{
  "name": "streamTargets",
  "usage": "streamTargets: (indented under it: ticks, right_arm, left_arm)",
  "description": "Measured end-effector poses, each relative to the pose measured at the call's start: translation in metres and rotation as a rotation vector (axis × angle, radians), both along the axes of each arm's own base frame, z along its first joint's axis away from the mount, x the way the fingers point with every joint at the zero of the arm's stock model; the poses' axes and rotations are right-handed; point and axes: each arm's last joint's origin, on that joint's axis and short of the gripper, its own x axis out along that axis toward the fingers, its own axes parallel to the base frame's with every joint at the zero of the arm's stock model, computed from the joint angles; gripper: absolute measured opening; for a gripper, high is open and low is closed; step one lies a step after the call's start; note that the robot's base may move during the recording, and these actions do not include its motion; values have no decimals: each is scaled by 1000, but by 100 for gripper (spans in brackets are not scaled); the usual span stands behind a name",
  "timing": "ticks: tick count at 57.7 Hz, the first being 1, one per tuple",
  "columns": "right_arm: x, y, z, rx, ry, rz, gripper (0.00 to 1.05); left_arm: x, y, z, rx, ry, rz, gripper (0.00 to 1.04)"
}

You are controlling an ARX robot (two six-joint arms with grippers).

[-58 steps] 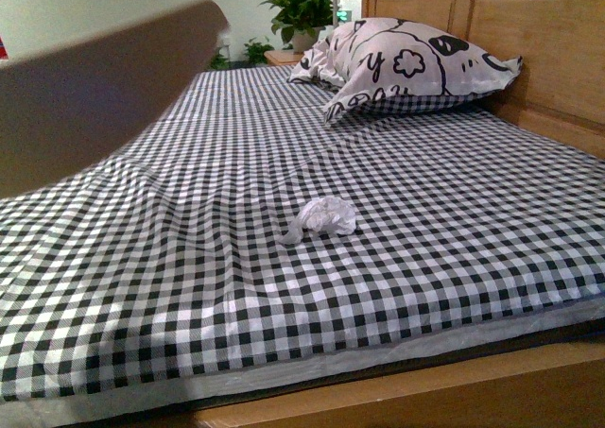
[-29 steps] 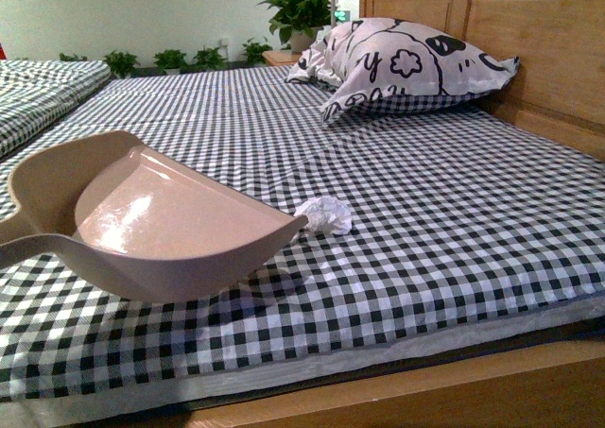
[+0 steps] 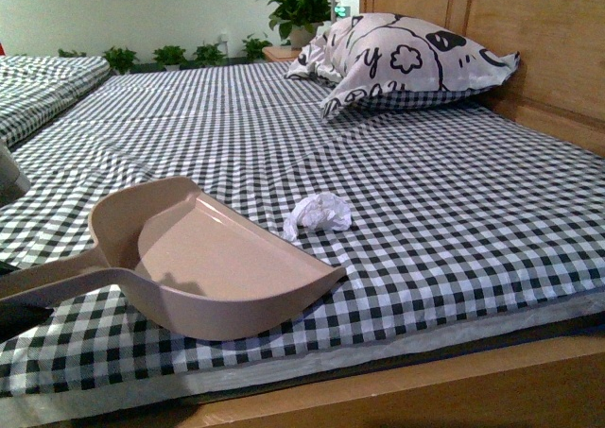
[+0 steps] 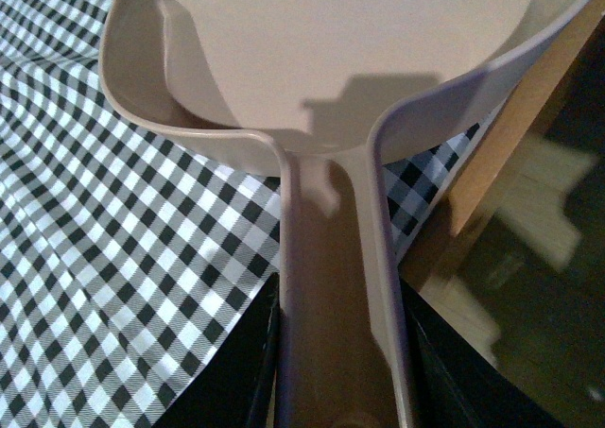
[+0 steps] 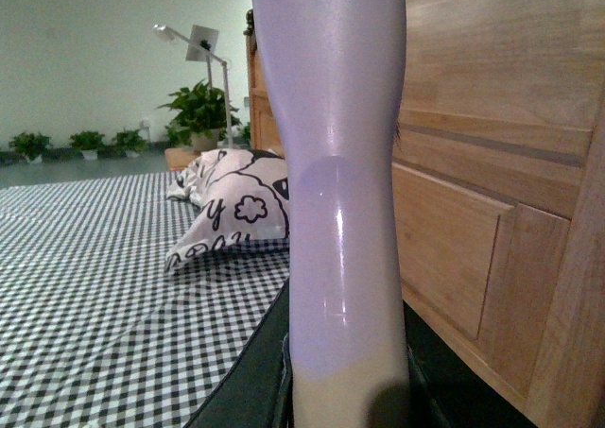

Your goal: Clean up trash

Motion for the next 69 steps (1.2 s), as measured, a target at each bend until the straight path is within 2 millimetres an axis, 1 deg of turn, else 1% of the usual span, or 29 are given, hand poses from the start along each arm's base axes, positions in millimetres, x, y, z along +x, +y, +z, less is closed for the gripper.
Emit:
streamTargets:
  ticks: [25, 26, 27, 28, 30, 31, 34, 37, 40, 41, 43, 45, 52, 58, 62, 68, 69]
  right_arm:
    - [0, 0, 0, 0, 0, 0, 19]
    - [1, 1, -1, 5, 28, -10, 19]
    - [6, 3, 0, -17, 98, -28, 19]
    - [13, 5, 1, -35, 209, -44, 19]
    - [22, 6, 7, -65, 339, -37, 19]
    - [30, 6, 11, -94, 432, -26, 19]
    - [42, 8, 11, -125, 550, 3, 19]
    - [62, 12, 3, -166, 698, 27, 19]
    - [77, 16, -4, -181, 760, 50, 19]
    - [90, 20, -8, -187, 802, 74, 19]
    - [108, 26, -17, -206, 849, 95, 19]
    - [120, 29, -26, -221, 883, 88, 19]
    - [152, 39, -45, -274, 939, 101, 19]
    - [171, 45, -57, -293, 970, 106, 19]
    - [185, 53, -75, -321, 1008, 119, 19]
    - [196, 65, -99, -346, 1083, 163, 19]
    - [196, 67, -101, -346, 1088, 172, 19]
  left_arm:
    - [3, 1, -3, 7, 26, 6, 29]
    - [3, 1, -3, 7, 26, 6, 29]
    - [3, 1, -3, 7, 27, 6, 29]
    - [3, 1, -3, 7, 27, 6, 29]
    - [3, 1, -3, 7, 27, 6, 29]
    - [3, 1, -3, 8, 26, 6, 29]
    - [3, 1, -3, 7, 26, 6, 29]
    - [3, 1, -3, 8, 26, 6, 29]
    - [3, 1, -3, 8, 26, 6, 29]
    - [3, 1, -3, 8, 26, 7, 29]
    - [3, 1, -3, 7, 26, 6, 29]
    - [3, 1, -3, 7, 26, 6, 29]
    - [3, 1, -3, 8, 27, 6, 29]
    - [3, 1, -3, 8, 28, 6, 29]
    - [3, 1, -3, 8, 27, 6, 29]
    - [3, 1, -3, 8, 27, 6, 29]
    - [3, 1, -3, 8, 27, 6, 29]
